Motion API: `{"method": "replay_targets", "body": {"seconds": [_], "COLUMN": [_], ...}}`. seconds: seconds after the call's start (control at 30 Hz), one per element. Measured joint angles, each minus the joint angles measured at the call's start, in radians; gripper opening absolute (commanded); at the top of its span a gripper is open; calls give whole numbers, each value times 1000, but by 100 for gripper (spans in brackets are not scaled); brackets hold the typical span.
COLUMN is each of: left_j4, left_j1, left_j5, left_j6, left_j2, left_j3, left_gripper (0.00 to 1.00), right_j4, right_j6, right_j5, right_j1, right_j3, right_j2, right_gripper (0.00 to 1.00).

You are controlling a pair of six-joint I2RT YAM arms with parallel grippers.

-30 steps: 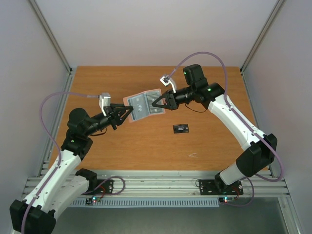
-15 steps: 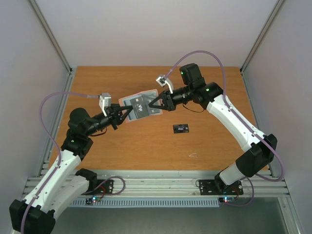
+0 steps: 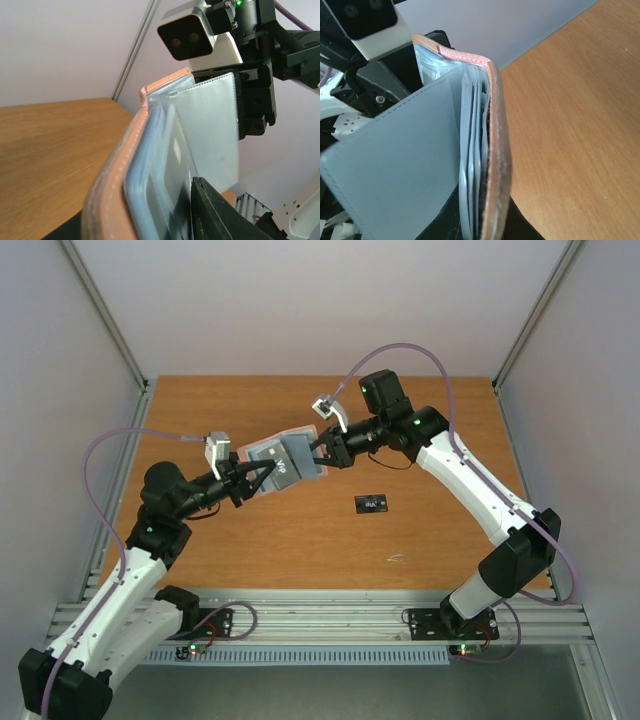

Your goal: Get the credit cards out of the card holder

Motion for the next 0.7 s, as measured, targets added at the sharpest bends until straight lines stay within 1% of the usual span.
{"method": "replay_targets", "body": {"seconds": [0.07, 0.1, 0.17, 0.2, 0.23, 0.33, 0.47, 0.5, 0.57, 0.7], "left_j4": [0, 0, 0, 1, 2, 8, -8, -29, -77, -169], "left_j1": [0, 0, 0, 0, 0, -1, -2, -3, -4, -4], "left_j5": [2, 3, 5, 6, 10, 20, -6, -27, -69, -196], "left_j6": [-1, -1, -3, -2, -3, -4, -2, 5, 26, 85], "left_j2": [0, 0, 0, 0, 0, -1, -1, -3, -3, -3], "left_j3": [0, 0, 0, 0, 0, 0, 1, 1, 1, 1], "left_gripper": [33, 29, 15, 5, 1, 0, 0, 0, 0, 0], "right_j4": [-9, -12, -19, -20, -21, -24, -27, -27, -29, -34], "right_j6": [0, 0, 0, 0, -1, -8, 2, 8, 15, 24], "right_j5": [7, 10, 10, 10, 10, 12, 21, 36, 72, 129], "right_j1": [3, 3, 3, 3, 3, -1, -35, -53, -89, -127], "right_j3": [12, 16, 23, 23, 23, 23, 21, 19, 14, 12], "right_j2": [8, 11, 16, 16, 17, 17, 15, 12, 0, -29], "right_gripper": [3, 3, 5, 8, 11, 18, 24, 28, 31, 32]}}
